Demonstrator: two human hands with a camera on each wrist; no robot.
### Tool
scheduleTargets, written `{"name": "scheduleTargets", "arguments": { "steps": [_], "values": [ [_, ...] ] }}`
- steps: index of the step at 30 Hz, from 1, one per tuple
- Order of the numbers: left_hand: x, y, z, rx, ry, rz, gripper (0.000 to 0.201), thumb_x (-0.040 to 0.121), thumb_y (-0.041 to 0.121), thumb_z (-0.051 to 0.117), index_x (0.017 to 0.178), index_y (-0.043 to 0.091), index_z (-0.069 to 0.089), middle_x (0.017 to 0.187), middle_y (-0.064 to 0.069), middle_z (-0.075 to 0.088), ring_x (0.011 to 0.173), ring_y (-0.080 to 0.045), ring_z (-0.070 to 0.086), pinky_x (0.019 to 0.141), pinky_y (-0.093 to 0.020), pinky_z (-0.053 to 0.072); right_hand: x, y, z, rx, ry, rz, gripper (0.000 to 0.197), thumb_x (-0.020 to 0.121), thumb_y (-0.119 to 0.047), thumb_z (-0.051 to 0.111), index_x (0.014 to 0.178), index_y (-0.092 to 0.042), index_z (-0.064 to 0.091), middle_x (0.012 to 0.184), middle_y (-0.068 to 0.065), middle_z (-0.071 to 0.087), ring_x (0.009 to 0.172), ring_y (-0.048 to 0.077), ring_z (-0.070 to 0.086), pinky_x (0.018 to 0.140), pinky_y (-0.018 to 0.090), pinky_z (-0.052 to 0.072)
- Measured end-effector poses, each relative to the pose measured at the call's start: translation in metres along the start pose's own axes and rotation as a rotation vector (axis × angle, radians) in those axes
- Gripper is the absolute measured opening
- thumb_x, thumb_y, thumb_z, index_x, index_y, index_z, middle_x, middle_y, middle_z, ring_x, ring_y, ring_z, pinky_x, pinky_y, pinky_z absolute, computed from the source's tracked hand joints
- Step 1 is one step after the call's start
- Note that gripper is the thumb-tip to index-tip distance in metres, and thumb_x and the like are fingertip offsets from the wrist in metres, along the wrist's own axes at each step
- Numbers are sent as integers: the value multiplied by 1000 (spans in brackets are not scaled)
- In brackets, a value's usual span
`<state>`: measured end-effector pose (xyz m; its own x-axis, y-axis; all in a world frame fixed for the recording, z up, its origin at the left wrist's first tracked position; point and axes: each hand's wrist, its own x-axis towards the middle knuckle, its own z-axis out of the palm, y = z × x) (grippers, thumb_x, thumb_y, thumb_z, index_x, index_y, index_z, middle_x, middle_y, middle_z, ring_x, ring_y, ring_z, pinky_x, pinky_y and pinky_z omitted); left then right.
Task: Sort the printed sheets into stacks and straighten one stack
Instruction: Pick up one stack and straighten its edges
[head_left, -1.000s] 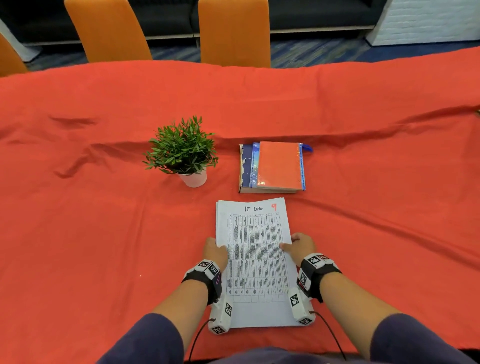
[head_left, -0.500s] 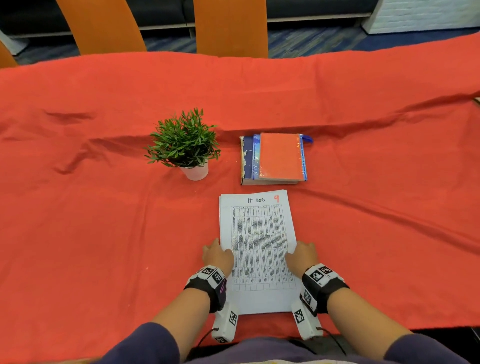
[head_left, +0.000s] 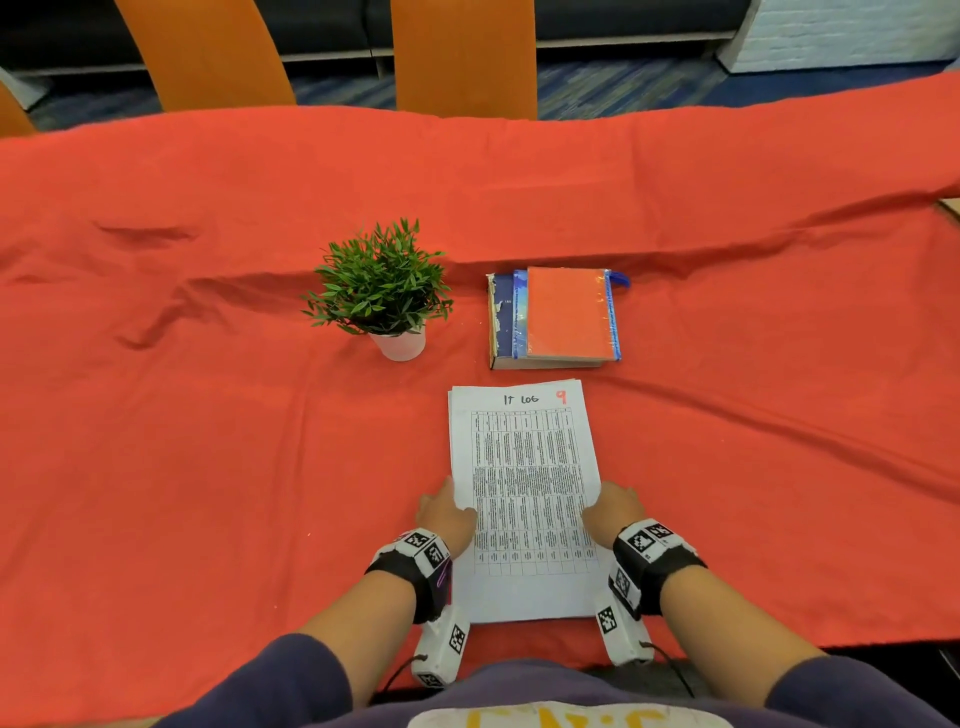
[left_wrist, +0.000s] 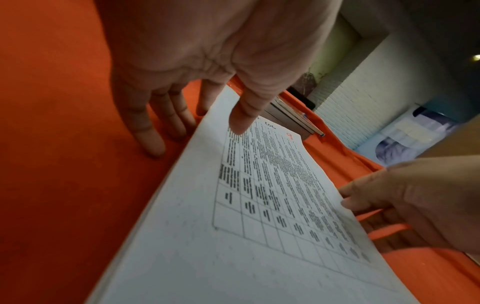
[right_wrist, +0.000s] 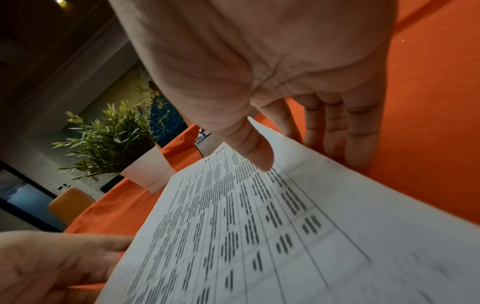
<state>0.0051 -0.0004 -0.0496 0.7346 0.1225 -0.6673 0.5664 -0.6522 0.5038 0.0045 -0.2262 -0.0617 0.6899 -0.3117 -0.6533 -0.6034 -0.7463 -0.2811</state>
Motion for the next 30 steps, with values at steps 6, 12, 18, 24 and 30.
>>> {"name": "scheduleTargets", "arguments": {
  "steps": [6,12,18,24,30],
  "values": [
    [33,25,-29,-114,41,6,67,91,19,50,150,8,21,156,-17,19,140,-31,30,113,-40,31,24,-32,-38,117,25,-54,34,84,-24,54,115,-11,57,126,14,54,116,31,51,99,39,44],
    [77,40,-45,-175,0,29,56,88,15,55,143,9,40,144,-15,43,135,-31,37,113,-41,30,49,-51,-55,237,-7,-99,27,86,-15,57,113,-13,57,118,11,57,95,27,60,82,33,51],
    [136,15,-26,-216,-51,98,51,75,17,53,124,27,62,133,-12,54,119,-32,54,102,-44,44,48,-56,-50,219,-25,-106,44,82,-19,47,126,-26,53,134,10,48,127,32,39,105,39,34],
    [53,37,-48,-194,-64,68,56,92,10,51,146,11,34,134,-12,51,124,-37,50,102,-44,43,33,-32,-54,295,-47,-64,54,89,-15,55,140,-5,39,139,17,46,121,33,50,97,41,46],
    [-9,-3,-29,-19,-170,3,35,94,10,52,128,8,47,82,1,55,64,-14,54,57,-29,49,-3,14,-27,350,-144,-23,20,90,-10,52,109,-15,50,106,11,65,95,30,63,75,41,56]
  ]
}}
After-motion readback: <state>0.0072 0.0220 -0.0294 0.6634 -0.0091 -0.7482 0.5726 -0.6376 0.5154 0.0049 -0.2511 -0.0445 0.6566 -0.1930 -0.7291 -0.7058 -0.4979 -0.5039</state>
